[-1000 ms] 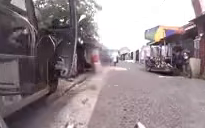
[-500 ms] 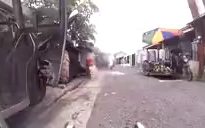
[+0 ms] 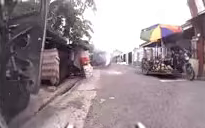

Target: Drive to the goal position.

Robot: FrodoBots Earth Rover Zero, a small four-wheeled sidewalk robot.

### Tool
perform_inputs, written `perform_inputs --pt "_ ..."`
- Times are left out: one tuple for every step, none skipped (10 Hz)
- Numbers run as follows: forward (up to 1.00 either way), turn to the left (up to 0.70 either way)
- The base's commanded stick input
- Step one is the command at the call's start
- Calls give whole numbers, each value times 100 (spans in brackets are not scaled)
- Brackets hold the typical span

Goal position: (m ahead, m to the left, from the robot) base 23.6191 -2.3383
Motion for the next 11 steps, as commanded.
perform_inputs --pt "70 0" --pt "70 0" --pt "70 0" --pt "70 0" --pt "70 0" --pt "70 0" --pt "70 0" --pt "70 0" --pt "70 0" --pt "70 0" --pt "70 0"
